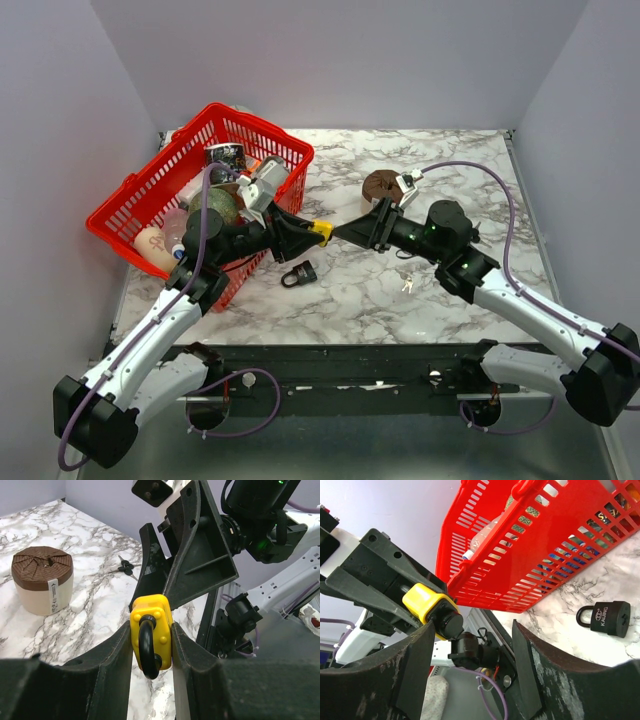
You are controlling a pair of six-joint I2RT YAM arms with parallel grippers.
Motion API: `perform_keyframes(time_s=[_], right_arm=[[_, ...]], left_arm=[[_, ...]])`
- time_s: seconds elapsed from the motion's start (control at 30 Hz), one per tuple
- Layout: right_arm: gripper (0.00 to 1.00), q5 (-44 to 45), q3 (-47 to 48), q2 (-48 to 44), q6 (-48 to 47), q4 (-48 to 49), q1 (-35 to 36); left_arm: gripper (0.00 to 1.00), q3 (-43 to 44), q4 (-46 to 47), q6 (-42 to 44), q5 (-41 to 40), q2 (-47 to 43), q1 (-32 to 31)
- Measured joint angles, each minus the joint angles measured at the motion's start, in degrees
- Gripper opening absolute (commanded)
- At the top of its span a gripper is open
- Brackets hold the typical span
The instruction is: Unlock with the key
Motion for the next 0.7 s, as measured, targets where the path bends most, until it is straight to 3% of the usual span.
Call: perform_keyframes(time_s=[0.7], right_arm=[[0.69, -0.2, 0.6, 3.1, 0.4, -2.4, -0.2]], left_arm=[[0.00, -2.0, 1.6, 0.1, 0.4, 0.0, 0.0]])
